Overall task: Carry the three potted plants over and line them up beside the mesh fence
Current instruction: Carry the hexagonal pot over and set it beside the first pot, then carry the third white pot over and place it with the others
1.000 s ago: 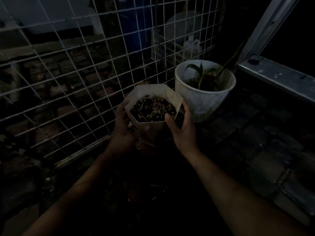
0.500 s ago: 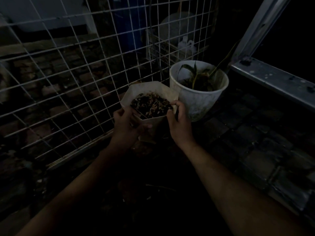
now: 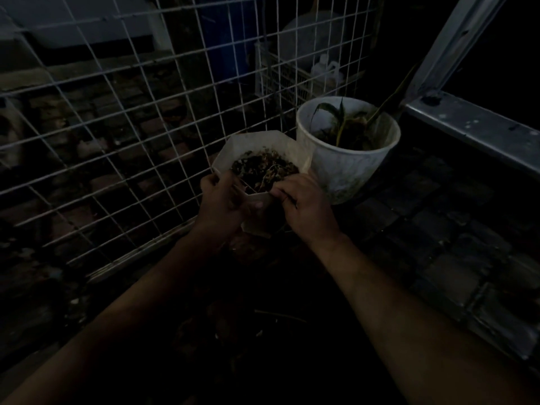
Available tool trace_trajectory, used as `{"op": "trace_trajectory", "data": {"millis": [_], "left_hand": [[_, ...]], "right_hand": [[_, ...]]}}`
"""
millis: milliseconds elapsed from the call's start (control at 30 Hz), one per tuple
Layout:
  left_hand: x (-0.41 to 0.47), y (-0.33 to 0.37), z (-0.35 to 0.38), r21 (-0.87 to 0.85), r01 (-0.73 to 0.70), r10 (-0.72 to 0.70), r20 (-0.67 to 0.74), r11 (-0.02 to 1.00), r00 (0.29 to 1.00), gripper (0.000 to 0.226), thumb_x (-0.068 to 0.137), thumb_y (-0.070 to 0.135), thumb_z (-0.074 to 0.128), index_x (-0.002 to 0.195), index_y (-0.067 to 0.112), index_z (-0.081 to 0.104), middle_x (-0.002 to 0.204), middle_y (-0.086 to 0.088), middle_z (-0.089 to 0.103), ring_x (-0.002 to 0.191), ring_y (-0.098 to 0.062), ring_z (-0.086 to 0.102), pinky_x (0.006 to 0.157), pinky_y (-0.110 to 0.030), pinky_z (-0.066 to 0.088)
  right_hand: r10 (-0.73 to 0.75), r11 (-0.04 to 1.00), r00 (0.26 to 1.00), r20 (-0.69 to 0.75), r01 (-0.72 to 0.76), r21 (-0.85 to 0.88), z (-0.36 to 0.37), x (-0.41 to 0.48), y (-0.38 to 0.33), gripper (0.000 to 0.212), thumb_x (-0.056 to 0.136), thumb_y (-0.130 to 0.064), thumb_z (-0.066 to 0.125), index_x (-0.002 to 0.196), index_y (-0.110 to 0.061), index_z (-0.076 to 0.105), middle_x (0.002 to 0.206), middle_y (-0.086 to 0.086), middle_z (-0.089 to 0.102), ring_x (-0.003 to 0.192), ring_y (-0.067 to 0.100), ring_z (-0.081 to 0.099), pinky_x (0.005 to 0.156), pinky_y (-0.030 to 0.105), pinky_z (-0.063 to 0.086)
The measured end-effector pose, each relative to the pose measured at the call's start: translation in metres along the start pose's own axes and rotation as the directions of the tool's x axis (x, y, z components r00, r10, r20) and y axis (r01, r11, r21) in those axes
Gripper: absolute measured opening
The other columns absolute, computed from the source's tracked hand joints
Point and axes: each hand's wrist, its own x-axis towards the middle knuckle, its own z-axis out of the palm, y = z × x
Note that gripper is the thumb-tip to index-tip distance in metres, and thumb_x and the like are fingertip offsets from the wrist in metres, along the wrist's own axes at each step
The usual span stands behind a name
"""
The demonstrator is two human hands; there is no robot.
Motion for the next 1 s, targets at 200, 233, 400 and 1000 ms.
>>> {"op": "trace_trajectory", "data": {"millis": [200, 233, 400, 1000], "left_hand": [[0.011, -0.004, -0.002, 0.053, -0.039, 0.037, 0.032, 0.998, 0.999, 0.043, 0.083, 0.015, 0.085, 0.111, 0.0, 0.056, 0.13, -0.028, 0.046, 0.109, -0.021, 0.043, 0.068, 0.003, 0.035], [0.012, -0.005, -0.002, 0.047, -0.037, 0.035, 0.039, 0.998, 0.999, 0.043, 0.083, 0.015, 0.085, 0.111, -0.001, 0.055, 0.129, -0.027, 0.047, 0.112, -0.023, 0.044, 0.067, -0.001, 0.035], [0.005, -0.004, -0.003, 0.023, -0.101, 0.1, 0.039, 0.995, 0.994, 0.057, 0.076, 0.04, 0.084, 0.112, 0.003, 0.06, 0.139, -0.027, 0.042, 0.13, -0.017, 0.032, 0.088, 0.004, 0.034], [0.002, 0.152, -0.146, -0.381, 0.219, -0.231, 0.013, 0.898, 0.973, 0.076, 0.07, 0.026, 0.084, 0.129, 0.029, 0.036, 0.139, -0.023, 0.053, 0.123, -0.037, 0.063, 0.091, -0.056, 0.062]], "right_hand": [[0.056, 0.998, 0.997, 0.06, -0.057, 0.022, 0.0, 0.007, 0.0, 0.018, 0.092, -0.02, 0.064, 0.089, -0.008, 0.077, 0.08, 0.013, 0.069, 0.083, 0.037, 0.063, 0.09, 0.029, 0.035], [0.053, 0.998, 0.997, 0.054, -0.054, 0.018, 0.0, 0.007, -0.001, 0.019, 0.092, -0.021, 0.064, 0.09, -0.008, 0.077, 0.08, 0.013, 0.068, 0.085, 0.036, 0.062, 0.089, 0.031, 0.037], [0.095, 0.992, 0.995, -0.004, -0.095, -0.082, 0.001, -0.002, -0.006, 0.03, 0.094, -0.033, 0.06, 0.097, -0.009, 0.079, 0.084, 0.011, 0.071, 0.102, 0.037, 0.051, 0.088, 0.031, 0.037], [0.136, 0.966, 0.892, 0.432, -0.022, -0.259, -0.131, 0.144, -0.1, 0.058, 0.065, -0.047, 0.047, 0.111, -0.019, 0.068, 0.111, 0.013, 0.064, 0.126, 0.042, 0.038, 0.098, 0.053, 0.044]]}}
